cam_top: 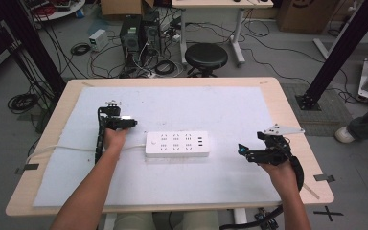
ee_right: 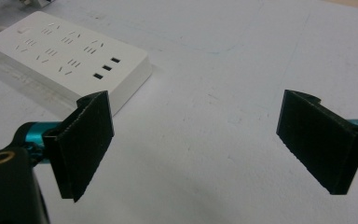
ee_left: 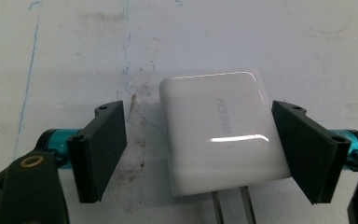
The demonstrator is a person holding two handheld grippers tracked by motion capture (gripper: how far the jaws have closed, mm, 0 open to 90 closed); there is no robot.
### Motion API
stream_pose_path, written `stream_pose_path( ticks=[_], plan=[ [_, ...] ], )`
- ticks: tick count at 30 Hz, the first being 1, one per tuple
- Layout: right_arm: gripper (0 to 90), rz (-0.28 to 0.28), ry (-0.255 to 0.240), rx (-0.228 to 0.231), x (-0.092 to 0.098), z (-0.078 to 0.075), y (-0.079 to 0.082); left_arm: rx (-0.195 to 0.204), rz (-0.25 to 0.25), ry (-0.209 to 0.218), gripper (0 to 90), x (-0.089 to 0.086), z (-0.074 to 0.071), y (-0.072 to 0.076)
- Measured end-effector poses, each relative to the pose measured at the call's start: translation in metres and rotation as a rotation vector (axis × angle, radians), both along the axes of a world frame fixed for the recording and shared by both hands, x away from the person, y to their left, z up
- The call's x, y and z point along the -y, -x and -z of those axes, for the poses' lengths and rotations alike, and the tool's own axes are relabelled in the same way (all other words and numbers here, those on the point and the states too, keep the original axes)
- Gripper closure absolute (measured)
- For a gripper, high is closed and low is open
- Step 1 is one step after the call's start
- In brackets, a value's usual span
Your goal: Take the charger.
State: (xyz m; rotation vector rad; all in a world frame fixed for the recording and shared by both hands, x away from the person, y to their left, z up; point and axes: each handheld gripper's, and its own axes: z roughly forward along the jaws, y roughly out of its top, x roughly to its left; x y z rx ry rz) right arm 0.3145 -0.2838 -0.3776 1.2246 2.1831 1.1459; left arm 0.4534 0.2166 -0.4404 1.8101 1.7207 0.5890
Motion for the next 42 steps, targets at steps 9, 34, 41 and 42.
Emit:
stream_pose_path(
  ticks=[9, 34, 41, 42],
  plan=[
    [11.0, 0.005, -0.004, -0.007, 0.000, 0.000, 0.001, 0.009, 0.041, 0.001, 41.4, 0.001, -0.003, 0.004],
    [11.0, -0.009, -0.005, 0.003, 0.001, 0.001, 0.005, 0.175, 0.179, 0.123, 42.6, -0.020, -0.023, 0.027],
    [11.0, -0.014, -0.008, 0.002, 0.000, 0.000, 0.006, 0.260, 0.298, 0.145, 42.6, -0.025, -0.038, 0.042],
    [11.0, -0.017, -0.009, 0.001, 0.000, 0.000, 0.006, 0.273, 0.317, 0.147, 42.6, -0.027, -0.040, 0.044]
  ],
)
